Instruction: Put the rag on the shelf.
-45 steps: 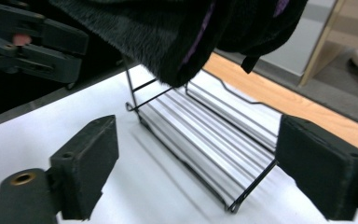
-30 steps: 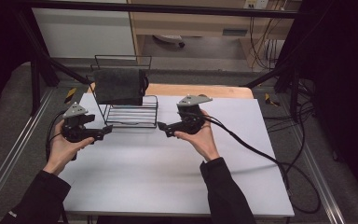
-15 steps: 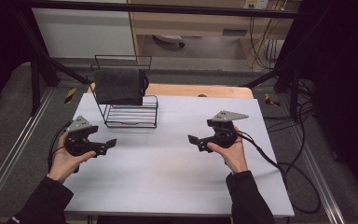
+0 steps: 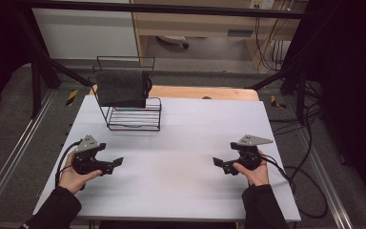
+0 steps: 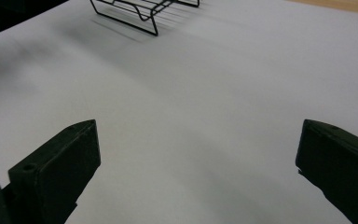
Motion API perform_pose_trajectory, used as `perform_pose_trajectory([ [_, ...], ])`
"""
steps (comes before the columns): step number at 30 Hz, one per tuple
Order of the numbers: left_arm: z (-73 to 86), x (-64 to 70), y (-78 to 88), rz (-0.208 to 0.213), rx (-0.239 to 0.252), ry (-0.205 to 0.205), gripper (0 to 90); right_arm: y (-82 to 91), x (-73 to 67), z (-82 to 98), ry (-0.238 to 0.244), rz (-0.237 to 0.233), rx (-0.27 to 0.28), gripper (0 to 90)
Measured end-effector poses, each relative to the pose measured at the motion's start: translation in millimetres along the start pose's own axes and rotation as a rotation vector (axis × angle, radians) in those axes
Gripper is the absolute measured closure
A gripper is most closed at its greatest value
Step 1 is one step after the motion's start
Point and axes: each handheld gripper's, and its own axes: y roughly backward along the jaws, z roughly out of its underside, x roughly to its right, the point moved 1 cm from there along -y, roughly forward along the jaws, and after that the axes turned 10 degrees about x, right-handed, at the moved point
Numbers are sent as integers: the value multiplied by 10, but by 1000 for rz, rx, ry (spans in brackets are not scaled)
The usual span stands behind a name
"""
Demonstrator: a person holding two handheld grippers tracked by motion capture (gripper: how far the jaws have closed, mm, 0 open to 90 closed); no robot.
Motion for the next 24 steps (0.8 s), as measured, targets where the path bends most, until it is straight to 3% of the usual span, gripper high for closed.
perform_pose_trajectory([
  [14, 234, 30, 21, 22, -18, -13, 77, 315, 186, 476, -50, 20, -31, 6],
  [24, 336, 56, 4, 25, -45, -31, 76, 325, 193, 522, -49, 28, -53, 6],
])
